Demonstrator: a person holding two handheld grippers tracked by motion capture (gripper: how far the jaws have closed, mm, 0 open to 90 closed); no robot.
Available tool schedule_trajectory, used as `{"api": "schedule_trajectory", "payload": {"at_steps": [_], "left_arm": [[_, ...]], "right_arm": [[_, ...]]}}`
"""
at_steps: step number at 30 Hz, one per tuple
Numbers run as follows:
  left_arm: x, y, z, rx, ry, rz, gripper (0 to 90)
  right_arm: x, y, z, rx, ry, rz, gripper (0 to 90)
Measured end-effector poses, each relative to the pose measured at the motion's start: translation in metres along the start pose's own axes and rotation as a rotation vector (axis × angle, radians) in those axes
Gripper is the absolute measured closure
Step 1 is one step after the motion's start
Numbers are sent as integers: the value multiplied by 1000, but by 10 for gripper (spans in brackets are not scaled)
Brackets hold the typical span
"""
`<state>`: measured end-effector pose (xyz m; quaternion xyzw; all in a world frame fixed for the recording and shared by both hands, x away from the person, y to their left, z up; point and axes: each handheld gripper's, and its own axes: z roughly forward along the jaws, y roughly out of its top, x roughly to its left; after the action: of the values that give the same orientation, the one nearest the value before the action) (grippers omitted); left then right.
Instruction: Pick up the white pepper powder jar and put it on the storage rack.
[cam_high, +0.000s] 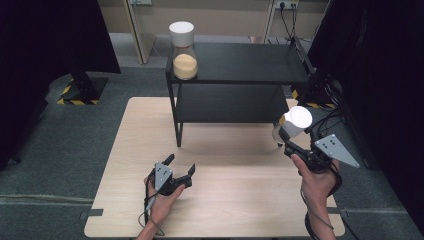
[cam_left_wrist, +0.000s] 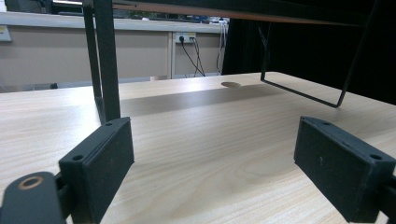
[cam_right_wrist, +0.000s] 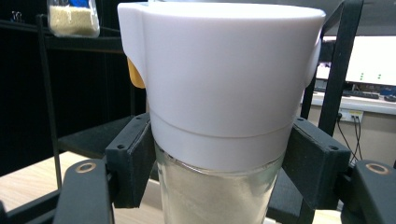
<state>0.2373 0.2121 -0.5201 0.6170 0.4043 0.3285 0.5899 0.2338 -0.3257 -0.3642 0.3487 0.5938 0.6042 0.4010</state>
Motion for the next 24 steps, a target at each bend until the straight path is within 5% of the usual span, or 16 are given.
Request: {"api": "schedule_trajectory", "payload": {"at_steps": [24], "left_arm": [[0, 0, 0, 0, -2, -3, 115]], "right_arm": [[-4, 48, 24, -76, -29, 5, 309]]}}
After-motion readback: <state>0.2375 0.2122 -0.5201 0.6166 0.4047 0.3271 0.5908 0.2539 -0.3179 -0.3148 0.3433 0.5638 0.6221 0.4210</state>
